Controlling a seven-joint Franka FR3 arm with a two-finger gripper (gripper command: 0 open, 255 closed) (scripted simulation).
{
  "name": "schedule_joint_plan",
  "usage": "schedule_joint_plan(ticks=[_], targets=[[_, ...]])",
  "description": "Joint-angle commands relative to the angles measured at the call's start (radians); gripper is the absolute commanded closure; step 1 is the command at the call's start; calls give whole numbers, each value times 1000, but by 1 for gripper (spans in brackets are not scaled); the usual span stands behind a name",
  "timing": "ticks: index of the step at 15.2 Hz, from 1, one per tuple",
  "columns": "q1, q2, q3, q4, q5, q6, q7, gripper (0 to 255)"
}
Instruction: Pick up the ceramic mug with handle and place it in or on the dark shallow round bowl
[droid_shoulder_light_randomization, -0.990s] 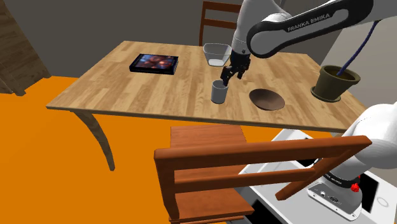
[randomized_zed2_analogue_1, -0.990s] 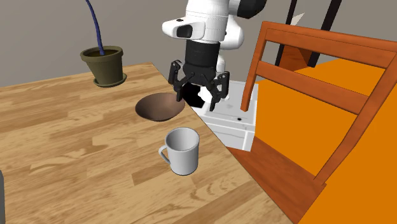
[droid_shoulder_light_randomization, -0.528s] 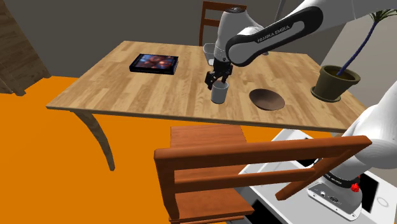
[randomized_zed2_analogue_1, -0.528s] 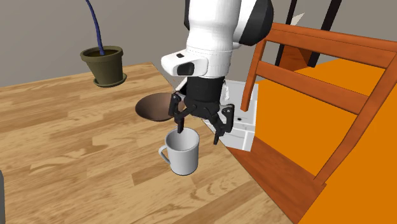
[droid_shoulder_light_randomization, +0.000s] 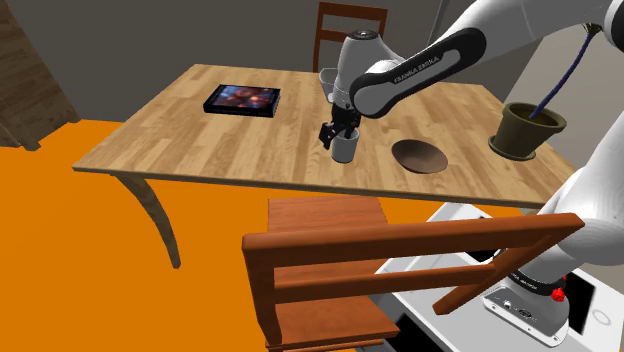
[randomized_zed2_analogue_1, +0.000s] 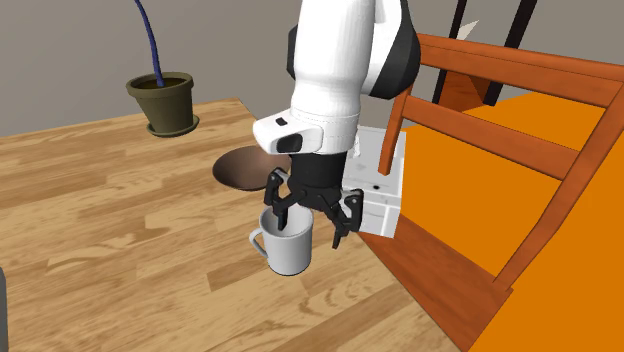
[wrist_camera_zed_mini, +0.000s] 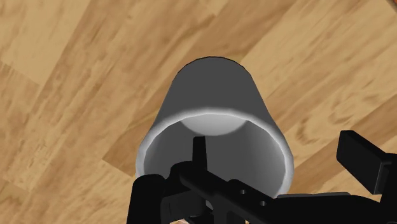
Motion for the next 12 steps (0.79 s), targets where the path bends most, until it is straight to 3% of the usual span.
schedule_joint_plan(ticks=[1,7,8,12], targets=[[0,5,0,1,-2,4,1,0],[0,5,0,1,-2,4,1,0],[0,5,0,1,-2,4,1,255],[0,5,0,1,-2,4,1,255]])
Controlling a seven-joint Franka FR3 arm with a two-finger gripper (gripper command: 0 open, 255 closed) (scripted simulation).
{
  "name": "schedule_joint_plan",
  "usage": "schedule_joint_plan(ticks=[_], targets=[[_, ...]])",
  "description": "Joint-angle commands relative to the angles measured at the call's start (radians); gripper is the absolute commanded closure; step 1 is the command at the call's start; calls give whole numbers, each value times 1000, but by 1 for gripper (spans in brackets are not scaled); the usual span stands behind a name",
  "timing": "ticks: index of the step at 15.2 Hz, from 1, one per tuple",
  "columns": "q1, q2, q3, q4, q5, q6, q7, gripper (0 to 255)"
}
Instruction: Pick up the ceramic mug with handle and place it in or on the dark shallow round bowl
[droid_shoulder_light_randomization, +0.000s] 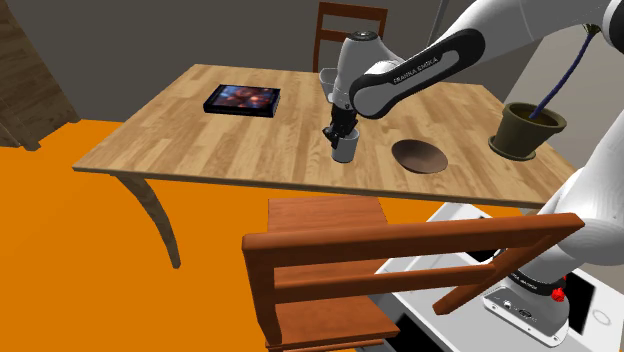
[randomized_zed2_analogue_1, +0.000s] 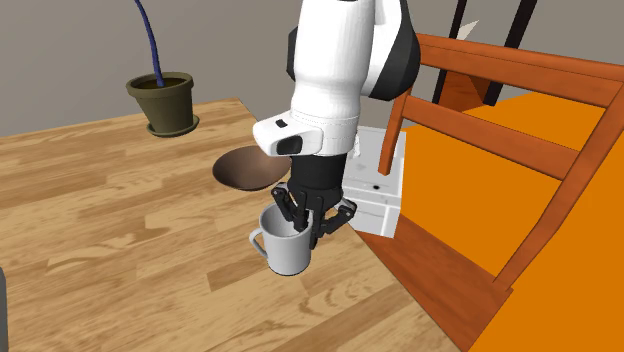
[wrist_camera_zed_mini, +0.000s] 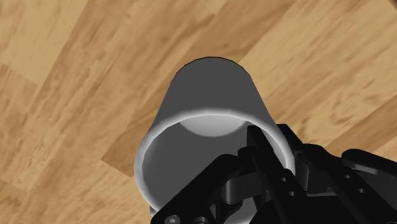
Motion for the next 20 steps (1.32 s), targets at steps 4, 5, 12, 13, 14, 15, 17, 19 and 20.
schedule_joint_plan(ticks=[4,5,12,13,14,15,17,19,20], targets=[[0,0,0,0,0,0,0,255],[0,0,0,0,0,0,0,255],[-2,-51,4,36,22,-86,-21,255],[-2,-58,5,42,24,-98,-23,255],[-2,-64,5,49,27,-111,-26,255],[-2,-71,5,55,29,-123,-28,255],[-2,-82,6,69,34,-149,-33,255],[-2,-94,6,83,38,-174,-38,255],[-2,-99,6,91,40,-187,-40,255]])
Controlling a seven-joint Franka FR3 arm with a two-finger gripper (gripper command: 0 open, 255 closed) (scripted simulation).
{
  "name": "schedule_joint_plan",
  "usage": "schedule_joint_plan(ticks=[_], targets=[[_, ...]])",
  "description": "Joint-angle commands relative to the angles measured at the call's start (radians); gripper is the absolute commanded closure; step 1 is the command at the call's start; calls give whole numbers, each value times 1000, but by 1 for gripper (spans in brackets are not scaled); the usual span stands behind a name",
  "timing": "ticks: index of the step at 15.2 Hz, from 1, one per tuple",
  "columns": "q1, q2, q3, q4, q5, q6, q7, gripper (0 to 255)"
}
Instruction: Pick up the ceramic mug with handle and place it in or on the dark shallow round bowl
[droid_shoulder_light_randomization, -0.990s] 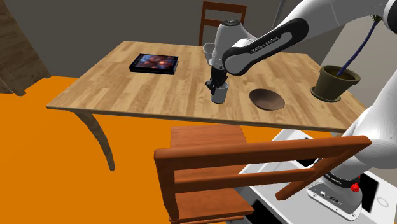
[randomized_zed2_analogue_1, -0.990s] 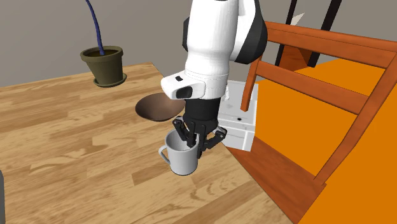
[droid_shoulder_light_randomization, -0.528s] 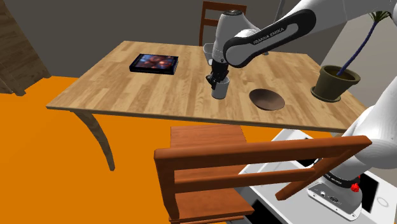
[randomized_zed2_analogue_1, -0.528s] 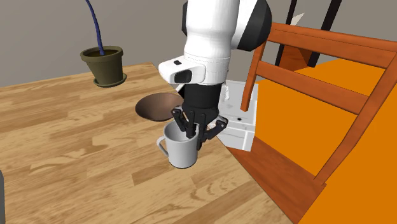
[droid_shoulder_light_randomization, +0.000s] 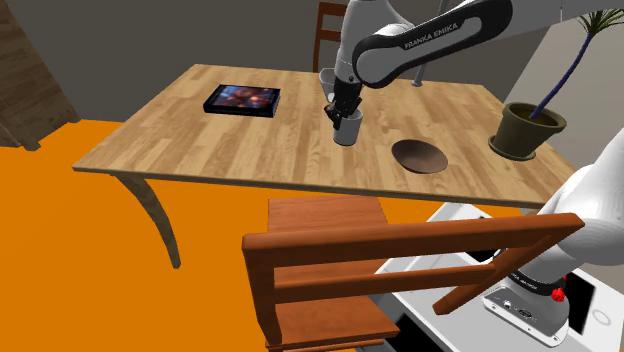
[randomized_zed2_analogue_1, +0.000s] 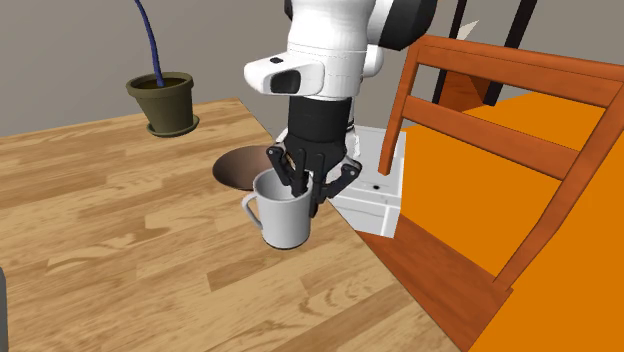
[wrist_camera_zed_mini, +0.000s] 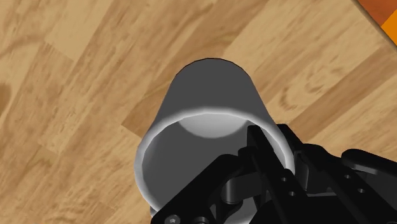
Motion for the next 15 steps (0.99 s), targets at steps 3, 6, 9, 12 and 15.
schedule_joint_plan(ticks=[3,6,9,12,15], targets=[[0,-25,1,28,9,-52,-9,255],[0,-38,1,54,14,-91,-15,255],[-7,-79,-6,35,23,-111,-36,255],[-28,-178,-31,-70,41,-100,-89,255],[-47,-274,-62,-164,52,-98,-145,255]])
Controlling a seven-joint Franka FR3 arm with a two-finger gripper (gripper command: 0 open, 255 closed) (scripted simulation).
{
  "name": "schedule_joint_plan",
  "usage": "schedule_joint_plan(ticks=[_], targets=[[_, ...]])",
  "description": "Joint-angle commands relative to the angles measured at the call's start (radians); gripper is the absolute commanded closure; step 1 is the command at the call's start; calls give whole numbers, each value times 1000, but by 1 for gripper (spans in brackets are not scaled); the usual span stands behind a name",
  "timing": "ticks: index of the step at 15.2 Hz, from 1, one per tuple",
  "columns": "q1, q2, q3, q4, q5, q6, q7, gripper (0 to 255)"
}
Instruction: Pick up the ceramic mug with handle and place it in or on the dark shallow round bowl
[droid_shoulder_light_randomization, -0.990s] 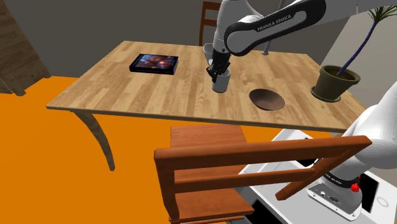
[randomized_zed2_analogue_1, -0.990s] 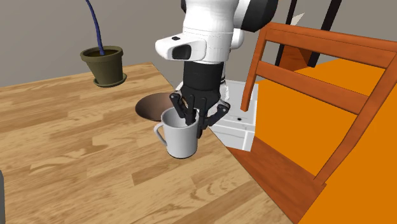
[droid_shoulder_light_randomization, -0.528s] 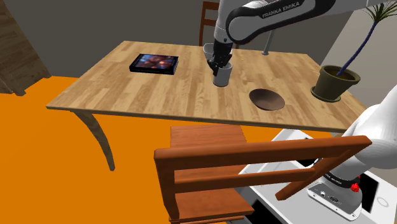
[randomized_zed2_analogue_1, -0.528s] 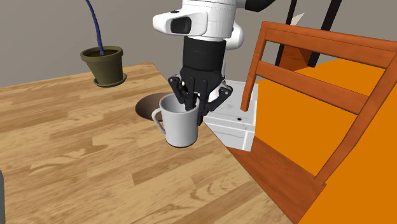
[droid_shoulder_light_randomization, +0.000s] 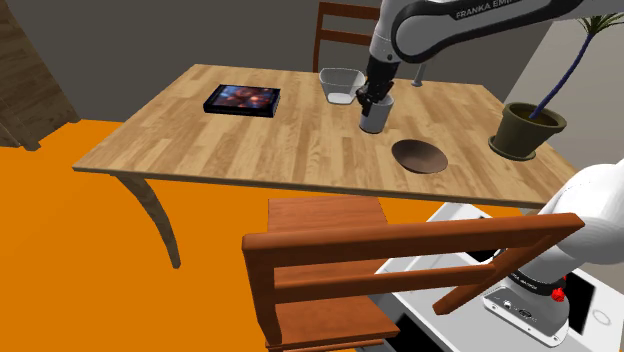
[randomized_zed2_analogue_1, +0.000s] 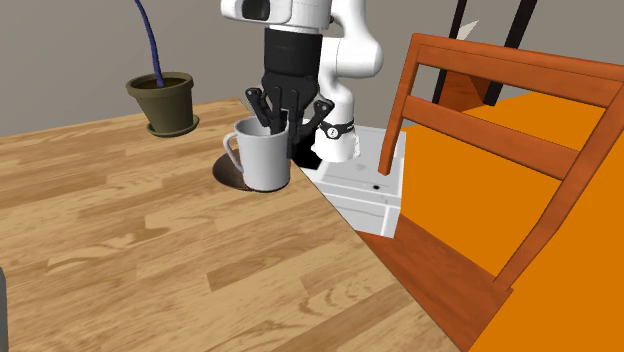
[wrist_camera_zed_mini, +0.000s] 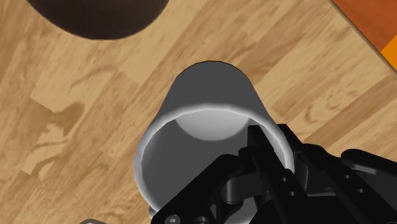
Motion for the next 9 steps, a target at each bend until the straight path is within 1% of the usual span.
schedule_joint_plan(ticks=[1,5,9], targets=[[-13,-61,-23,-58,6,0,-39,255],[-38,-184,-72,-163,5,-13,-114,255],[-67,-301,-128,-250,-9,-39,-190,255]])
